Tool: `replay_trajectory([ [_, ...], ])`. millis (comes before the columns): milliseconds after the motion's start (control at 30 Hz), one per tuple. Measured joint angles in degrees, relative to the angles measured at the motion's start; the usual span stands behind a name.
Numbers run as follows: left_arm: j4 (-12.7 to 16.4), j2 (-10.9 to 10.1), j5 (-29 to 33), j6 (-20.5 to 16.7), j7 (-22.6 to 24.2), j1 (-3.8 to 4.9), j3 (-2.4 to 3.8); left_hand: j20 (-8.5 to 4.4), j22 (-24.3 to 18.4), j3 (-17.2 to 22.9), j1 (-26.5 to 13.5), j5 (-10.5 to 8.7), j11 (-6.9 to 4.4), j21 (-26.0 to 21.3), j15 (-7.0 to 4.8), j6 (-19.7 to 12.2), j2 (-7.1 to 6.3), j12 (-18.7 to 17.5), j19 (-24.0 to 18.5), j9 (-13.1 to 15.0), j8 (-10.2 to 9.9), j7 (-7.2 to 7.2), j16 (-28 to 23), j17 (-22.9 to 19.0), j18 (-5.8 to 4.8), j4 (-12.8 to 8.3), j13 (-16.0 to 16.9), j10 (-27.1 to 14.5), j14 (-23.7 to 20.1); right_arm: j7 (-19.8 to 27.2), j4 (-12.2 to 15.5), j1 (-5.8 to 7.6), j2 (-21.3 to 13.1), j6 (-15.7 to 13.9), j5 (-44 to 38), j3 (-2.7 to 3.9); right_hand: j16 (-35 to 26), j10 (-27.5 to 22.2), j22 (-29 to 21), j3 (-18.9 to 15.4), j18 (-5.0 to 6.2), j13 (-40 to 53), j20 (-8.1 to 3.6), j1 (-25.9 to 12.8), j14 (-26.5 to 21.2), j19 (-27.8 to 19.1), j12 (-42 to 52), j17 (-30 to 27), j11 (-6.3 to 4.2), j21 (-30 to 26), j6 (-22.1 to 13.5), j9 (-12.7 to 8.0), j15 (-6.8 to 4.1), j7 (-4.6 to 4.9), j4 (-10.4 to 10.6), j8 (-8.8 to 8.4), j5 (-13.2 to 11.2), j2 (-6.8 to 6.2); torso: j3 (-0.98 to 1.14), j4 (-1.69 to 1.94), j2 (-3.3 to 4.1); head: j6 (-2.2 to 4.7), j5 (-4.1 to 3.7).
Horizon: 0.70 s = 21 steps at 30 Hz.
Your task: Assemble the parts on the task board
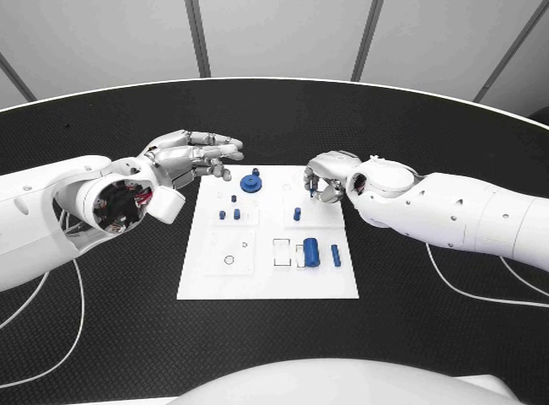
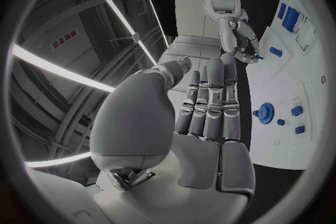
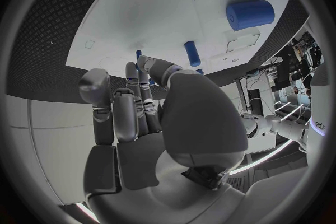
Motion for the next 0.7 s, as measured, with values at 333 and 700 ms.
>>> replay_trajectory([
  [333,-0.16,-0.22,0.00,-0.04,-0.08,0.00,0.00,0.00,-0.06,0.00,0.00,0.00,0.00,0.00,0.00,0.00,0.00,0.00,0.00,0.00,0.00,0.00,0.00,0.12,0.00,0.00,0.00,0.00,0.00,-0.67,5.83,0.03,-4.30,-1.14,0.00,0.06,0.00,0.21,0.14,-0.01,0.00,0.01,0.00,-0.01,0.00,0.00,-0.01,-0.01,-0.21,0.04,0.00,0.09,0.00,0.00,0.01,-0.06,0.00,-0.01,0.00,-0.07,-0.01,-0.18,0.30],
  [700,-1.02,0.12,0.00,0.02,0.07,0.00,0.00,0.00,-0.06,0.00,0.00,0.00,0.00,0.00,0.00,0.00,0.00,0.00,0.00,0.04,0.00,0.00,0.00,0.12,0.00,0.00,0.00,0.00,0.00,-0.82,17.65,0.16,-9.04,-5.38,0.04,1.00,0.15,0.24,0.55,-0.01,0.00,0.20,-0.12,-0.01,-0.12,0.12,-0.01,-0.01,-0.24,0.67,-0.02,0.09,-0.11,-0.01,0.01,0.14,0.00,-0.01,0.03,-0.10,-0.11,0.02,0.51],
])
